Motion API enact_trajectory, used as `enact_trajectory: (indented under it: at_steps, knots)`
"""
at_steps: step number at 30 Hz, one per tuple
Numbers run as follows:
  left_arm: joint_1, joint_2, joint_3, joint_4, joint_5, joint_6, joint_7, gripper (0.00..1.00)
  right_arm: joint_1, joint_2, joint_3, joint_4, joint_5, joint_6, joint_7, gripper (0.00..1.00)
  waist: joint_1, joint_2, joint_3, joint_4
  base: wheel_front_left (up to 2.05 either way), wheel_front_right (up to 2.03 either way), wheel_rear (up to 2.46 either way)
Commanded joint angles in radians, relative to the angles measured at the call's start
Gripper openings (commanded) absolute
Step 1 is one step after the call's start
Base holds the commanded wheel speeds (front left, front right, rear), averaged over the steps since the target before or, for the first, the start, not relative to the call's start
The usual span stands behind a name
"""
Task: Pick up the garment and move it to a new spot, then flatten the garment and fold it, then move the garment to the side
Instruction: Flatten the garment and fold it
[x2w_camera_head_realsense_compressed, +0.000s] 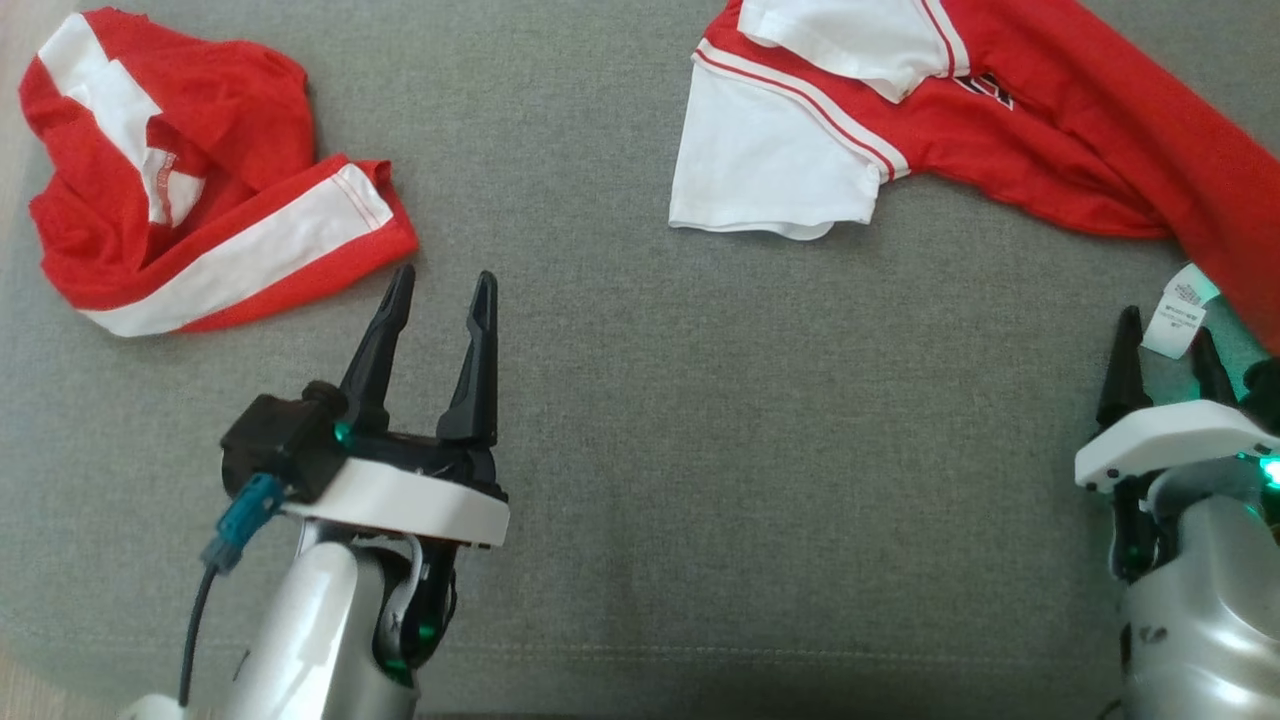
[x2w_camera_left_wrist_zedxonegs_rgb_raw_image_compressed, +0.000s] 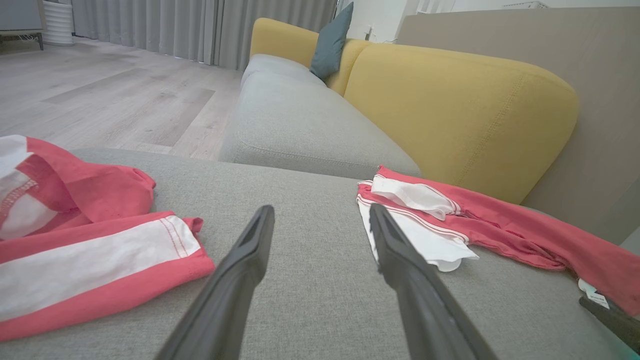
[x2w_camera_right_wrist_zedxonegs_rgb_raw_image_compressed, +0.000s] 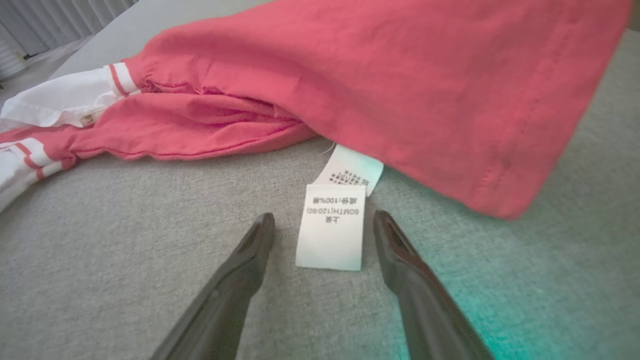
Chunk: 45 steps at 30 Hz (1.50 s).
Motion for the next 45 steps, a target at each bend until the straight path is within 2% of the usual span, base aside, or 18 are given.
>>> enact_trajectory:
  at_steps: [1, 4, 5, 6, 7, 17, 27, 34, 36, 39, 45]
  knots:
    - [-0.040, 0.008, 0.035, -0.032, 0.017, -0.006, -0.005, 1.00, -0.035, -0.003, 0.016, 0.004, 0.000, 0.007, -0.022, 1.00, 0.0000, 0.0000, 0.005, -0.001, 0.00, 0.00, 0.00]
    - [-0.044, 0.008, 0.036, -0.031, 0.020, -0.006, -0.005, 1.00, -0.057, -0.003, 0.018, 0.047, 0.000, 0.007, -0.039, 1.00, 0.0000, 0.0000, 0.012, -0.004, 0.00, 0.00, 0.00]
    - [-0.045, 0.008, 0.037, -0.031, 0.022, -0.007, -0.005, 1.00, -0.064, -0.003, 0.019, 0.060, 0.000, 0.007, -0.046, 0.86, 0.0000, 0.0000, 0.013, -0.005, 0.00, 0.00, 0.00]
    - [-0.046, 0.008, 0.037, -0.030, 0.023, -0.007, -0.005, 1.00, -0.071, -0.003, 0.022, 0.069, -0.002, 0.007, -0.054, 0.07, 0.0000, 0.0000, 0.015, -0.007, 0.00, 0.00, 0.00]
    - [-0.048, 0.008, 0.038, -0.029, 0.024, -0.008, -0.005, 1.00, -0.077, -0.003, 0.027, 0.075, -0.007, 0.007, -0.063, 0.00, 0.0000, 0.0000, 0.015, -0.009, 0.00, 0.00, 0.00]
    - [-0.043, 0.008, 0.040, -0.017, 0.021, -0.008, -0.005, 1.00, -0.079, -0.003, 0.095, -0.005, -0.065, 0.007, -0.108, 0.00, 0.0000, 0.0000, -0.024, -0.034, 0.00, 0.00, 0.00]
    - [-0.011, 0.008, 0.033, -0.019, -0.001, 0.010, -0.005, 1.00, -0.004, -0.003, 0.142, -0.300, -0.097, 0.007, -0.107, 0.00, 0.0000, 0.0000, -0.095, -0.045, 0.00, 0.00, 0.00]
    - [-0.006, 0.008, 0.029, -0.032, -0.009, 0.013, -0.005, 1.00, -0.058, -0.004, 0.150, -0.473, -0.174, 0.007, 0.012, 0.00, 0.0000, 0.0000, -0.080, -0.033, 0.00, 0.00, 0.00]
    - [-0.014, 0.008, 0.029, -0.039, -0.011, 0.013, -0.005, 1.00, -0.106, -0.030, 0.160, -0.494, -0.194, 0.007, 0.059, 0.00, 0.0000, 0.0000, -0.056, -0.024, 0.00, 0.00, 0.00]
    - [-0.028, 0.008, 0.024, -0.039, -0.006, 0.005, -0.005, 1.00, -0.206, -0.107, 0.179, -0.485, -0.200, 0.007, 0.118, 0.00, 0.0000, 0.0000, -0.013, -0.007, 0.00, 0.00, 0.00]
    - [-0.064, 0.008, 0.012, -0.034, -0.004, -0.012, -0.005, 1.00, -0.448, -0.301, 0.218, -0.369, -0.207, 0.007, 0.186, 0.00, 0.0000, 0.0000, 0.067, 0.054, 0.00, 0.00, 0.00]
